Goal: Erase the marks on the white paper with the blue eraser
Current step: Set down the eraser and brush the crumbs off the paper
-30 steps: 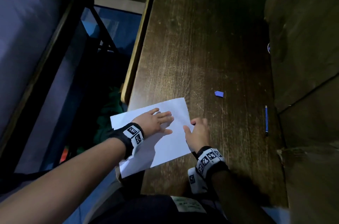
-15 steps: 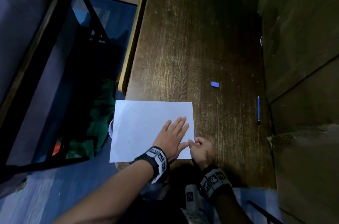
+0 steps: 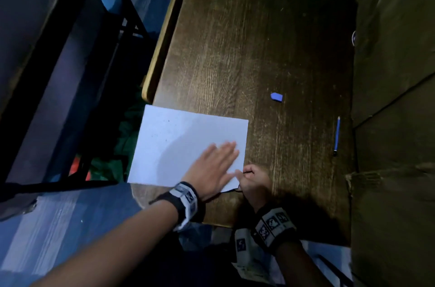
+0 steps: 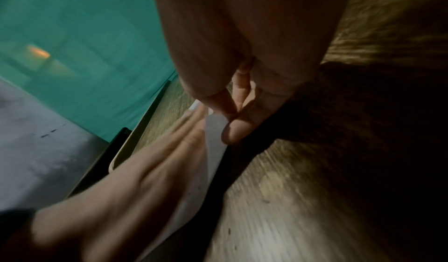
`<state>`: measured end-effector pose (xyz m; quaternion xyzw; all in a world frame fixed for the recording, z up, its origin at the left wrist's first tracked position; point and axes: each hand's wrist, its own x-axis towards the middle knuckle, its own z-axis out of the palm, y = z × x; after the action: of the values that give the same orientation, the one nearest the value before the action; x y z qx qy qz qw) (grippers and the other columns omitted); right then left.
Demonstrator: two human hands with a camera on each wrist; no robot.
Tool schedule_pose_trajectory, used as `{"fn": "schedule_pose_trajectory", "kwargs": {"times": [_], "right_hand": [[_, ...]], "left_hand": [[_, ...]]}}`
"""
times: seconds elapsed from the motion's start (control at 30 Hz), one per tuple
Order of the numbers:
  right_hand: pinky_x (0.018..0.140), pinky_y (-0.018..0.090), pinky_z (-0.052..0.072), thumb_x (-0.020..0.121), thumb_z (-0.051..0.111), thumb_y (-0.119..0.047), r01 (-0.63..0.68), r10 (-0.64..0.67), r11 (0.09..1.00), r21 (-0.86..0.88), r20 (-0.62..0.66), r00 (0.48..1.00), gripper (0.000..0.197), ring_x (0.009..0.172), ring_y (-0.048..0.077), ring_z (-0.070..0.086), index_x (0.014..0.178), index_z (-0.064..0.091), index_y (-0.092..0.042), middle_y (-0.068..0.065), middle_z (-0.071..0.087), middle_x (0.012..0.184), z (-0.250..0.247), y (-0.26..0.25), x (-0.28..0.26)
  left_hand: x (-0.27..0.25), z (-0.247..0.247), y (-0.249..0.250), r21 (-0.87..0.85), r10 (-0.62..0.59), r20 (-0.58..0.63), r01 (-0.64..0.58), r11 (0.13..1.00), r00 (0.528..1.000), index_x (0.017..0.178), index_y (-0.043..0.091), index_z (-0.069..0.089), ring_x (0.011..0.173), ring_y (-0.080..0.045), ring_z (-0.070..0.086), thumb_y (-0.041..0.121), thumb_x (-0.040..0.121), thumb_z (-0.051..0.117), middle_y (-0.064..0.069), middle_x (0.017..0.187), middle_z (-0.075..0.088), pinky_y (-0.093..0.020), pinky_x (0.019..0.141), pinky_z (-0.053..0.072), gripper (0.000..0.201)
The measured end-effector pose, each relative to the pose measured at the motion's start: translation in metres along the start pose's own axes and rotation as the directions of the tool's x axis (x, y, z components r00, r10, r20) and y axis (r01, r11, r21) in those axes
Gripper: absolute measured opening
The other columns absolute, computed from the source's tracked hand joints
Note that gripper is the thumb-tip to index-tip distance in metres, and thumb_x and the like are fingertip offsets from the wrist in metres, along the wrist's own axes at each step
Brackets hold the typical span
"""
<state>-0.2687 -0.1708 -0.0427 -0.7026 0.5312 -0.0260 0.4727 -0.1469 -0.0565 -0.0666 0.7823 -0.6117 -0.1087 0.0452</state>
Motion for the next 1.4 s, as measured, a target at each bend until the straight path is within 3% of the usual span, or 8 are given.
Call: {"fn": "schedule_pose_trajectory", "kwargs": {"times": [0.2, 0.33, 0.53, 0.67, 0.83, 1.03, 1.3, 1.4], "right_hand": [[0.058, 0.046, 0.06, 0.073, 0.07, -0.033, -0.062, 0.049, 0.995, 0.078, 0.168, 0.985, 0.022, 0.058, 0.028, 0.07, 0.07, 0.059, -0.014, 0.011, 0.069, 0.065, -0.009, 0.008, 0.005], [0.051, 0.031, 0.052, 0.081, 0.069, -0.013, -0.126, 0.118, 0.992, 0.01, 0.292, 0.949, 0.025, 0.047, 0.022, 0.063, 0.063, 0.053, -0.011, 0.017, 0.066, 0.056, -0.014, 0.001, 0.007], [0.047, 0.025, 0.044, 0.093, 0.057, -0.02, -0.108, 0.107, 0.994, -0.012, 0.295, 0.95, 0.033, 0.043, 0.019, 0.057, 0.073, 0.057, 0.006, 0.02, 0.064, 0.056, -0.017, -0.009, 0.013], [0.048, 0.027, 0.045, 0.095, 0.056, -0.017, -0.066, 0.069, 0.998, -0.02, 0.324, 0.943, 0.034, 0.045, 0.018, 0.058, 0.067, 0.056, 0.002, 0.017, 0.064, 0.056, -0.024, -0.007, 0.013], [0.05, 0.026, 0.049, 0.092, 0.057, -0.019, -0.04, 0.053, 0.998, -0.049, 0.313, 0.948, 0.033, 0.051, 0.022, 0.066, 0.063, 0.054, -0.003, 0.008, 0.064, 0.053, -0.027, -0.008, 0.011], [0.05, 0.028, 0.048, 0.09, 0.057, -0.023, -0.098, 0.106, 0.994, -0.04, 0.339, 0.935, 0.03, 0.048, 0.02, 0.063, 0.07, 0.054, -0.001, 0.015, 0.065, 0.058, -0.027, -0.012, 0.014], [0.046, 0.021, 0.045, 0.092, 0.058, -0.022, -0.098, 0.117, 0.992, -0.076, 0.32, 0.94, 0.031, 0.046, 0.014, 0.061, 0.074, 0.052, 0.002, 0.01, 0.062, 0.056, -0.029, -0.018, 0.012], [0.045, 0.021, 0.045, 0.093, 0.057, -0.021, -0.098, 0.122, 0.991, -0.094, 0.304, 0.945, 0.03, 0.044, 0.013, 0.06, 0.075, 0.053, 0.002, 0.014, 0.063, 0.058, -0.027, -0.019, 0.012]], "left_hand": [[-0.023, -0.005, -0.046, 0.086, -0.159, 0.012, 0.158, 0.984, 0.987, 0.16, 0.018, 0.031, 0.152, -0.02, 0.028, 0.044, 0.105, 0.027, -0.002, 0.167, 0.022, -0.044, 0.119, 0.019, 0.061], [-0.025, -0.021, -0.067, 0.028, -0.338, -0.078, 0.341, 0.94, 0.938, 0.158, 0.009, 0.032, 0.153, -0.026, 0.026, 0.04, 0.105, 0.026, -0.008, 0.167, 0.023, -0.05, 0.12, 0.019, 0.063], [0.005, 0.01, 0.018, 0.029, 0.015, 0.006, -0.015, 0.999, 1.0, 0.163, 0.017, 0.02, 0.156, -0.017, 0.016, 0.043, 0.106, 0.02, -0.002, 0.17, 0.014, -0.043, 0.123, 0.012, 0.062], [-0.003, -0.001, -0.031, 0.046, -0.172, -0.028, 0.173, 0.984, 0.985, 0.161, 0.019, 0.027, 0.153, -0.02, 0.028, 0.041, 0.106, 0.025, -0.003, 0.167, 0.023, -0.045, 0.121, 0.019, 0.06], [-0.012, -0.026, -0.079, -0.055, -0.507, -0.123, 0.505, 0.862, 0.853, 0.161, 0.01, 0.02, 0.156, -0.024, 0.016, 0.033, 0.108, 0.026, -0.007, 0.169, 0.015, -0.049, 0.124, 0.011, 0.058], [0.004, 0.009, 0.014, 0.01, 0.07, 0.039, -0.071, 0.997, 0.997, 0.163, 0.013, 0.018, 0.156, -0.02, 0.013, 0.044, 0.106, 0.022, -0.006, 0.17, 0.012, -0.044, 0.123, 0.016, 0.064], [0.003, -0.032, -0.081, -0.033, -0.445, -0.092, 0.444, 0.896, 0.891, 0.16, 0.008, 0.025, 0.155, -0.025, 0.019, 0.032, 0.109, 0.028, -0.008, 0.168, 0.021, -0.047, 0.124, 0.01, 0.057], [0.042, -0.027, -0.037, -0.068, -0.269, -0.089, 0.263, 0.962, 0.959, 0.159, 0.01, 0.029, 0.154, -0.024, 0.021, 0.034, 0.105, 0.028, -0.008, 0.168, 0.023, -0.049, 0.123, 0.015, 0.059]]}}
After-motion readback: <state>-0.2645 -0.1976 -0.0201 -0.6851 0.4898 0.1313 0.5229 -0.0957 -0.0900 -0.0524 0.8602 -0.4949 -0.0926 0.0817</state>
